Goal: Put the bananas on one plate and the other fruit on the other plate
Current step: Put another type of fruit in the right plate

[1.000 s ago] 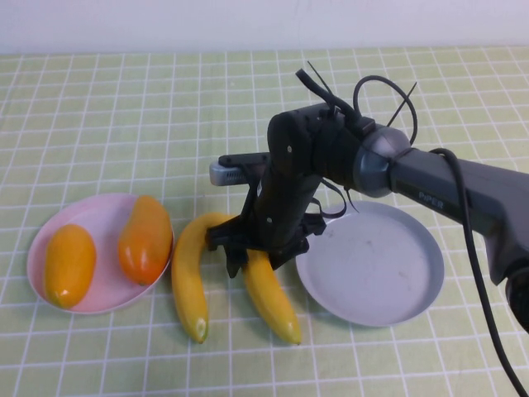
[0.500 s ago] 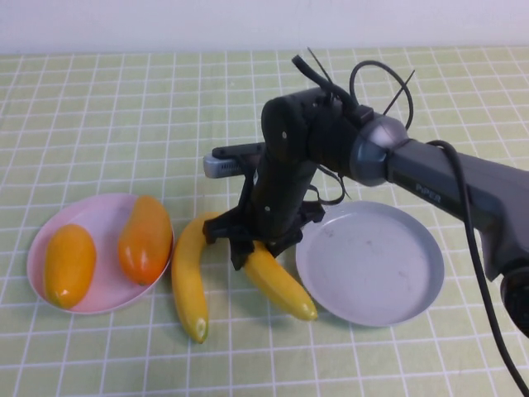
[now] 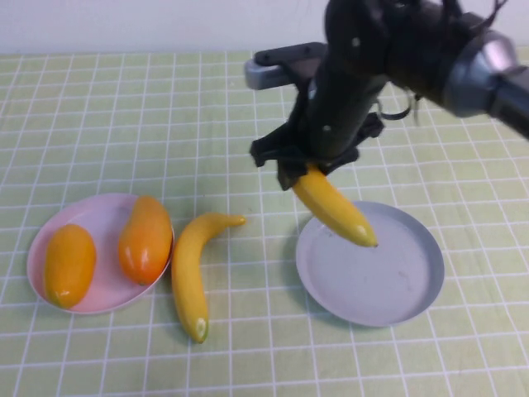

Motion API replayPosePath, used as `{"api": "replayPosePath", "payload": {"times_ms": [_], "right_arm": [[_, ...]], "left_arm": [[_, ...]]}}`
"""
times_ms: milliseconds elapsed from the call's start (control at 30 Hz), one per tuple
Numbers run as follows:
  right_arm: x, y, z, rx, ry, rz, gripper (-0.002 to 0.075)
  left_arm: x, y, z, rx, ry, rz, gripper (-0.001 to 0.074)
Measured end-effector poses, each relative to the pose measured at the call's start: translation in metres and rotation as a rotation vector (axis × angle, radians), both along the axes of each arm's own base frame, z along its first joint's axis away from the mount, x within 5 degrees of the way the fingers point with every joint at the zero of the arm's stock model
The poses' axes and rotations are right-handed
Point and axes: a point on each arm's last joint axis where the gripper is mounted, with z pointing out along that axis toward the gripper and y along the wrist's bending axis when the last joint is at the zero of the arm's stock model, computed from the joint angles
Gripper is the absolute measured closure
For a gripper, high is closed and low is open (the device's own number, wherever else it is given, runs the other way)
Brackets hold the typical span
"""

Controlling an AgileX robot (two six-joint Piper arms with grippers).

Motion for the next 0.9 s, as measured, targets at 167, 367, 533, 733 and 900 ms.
{"api": "replayPosePath", "payload": {"times_ms": [167, 367, 533, 733, 900], "right_arm": [[-0.015, -0.061, -0.004, -0.066, 0.077, -0.113, 0.0407], [-0.03, -0.085, -0.046, -0.111, 0.228, -0.177, 0.0407], [-0.023, -0.079, -0.06, -0.059, 0.21, -0.197, 0.0407], [-0.014, -0.074, -0.078, -0.053, 0.199, -0.203, 0.0407], [-0.012, -0.073, -0.085, -0.065, 0.205, -0.201, 0.0382]], "left_arm": [[0.0, 0.0, 0.0, 0.0, 0.0, 0.0, 0.0736], [0.0, 0.0, 0.0, 0.0, 0.0, 0.0, 0.0736], [0.0, 0.0, 0.0, 0.0, 0.0, 0.0, 0.0736], [0.0, 0.0, 0.0, 0.0, 0.0, 0.0, 0.0736], [0.0, 0.0, 0.0, 0.0, 0.0, 0.0, 0.0736]]}}
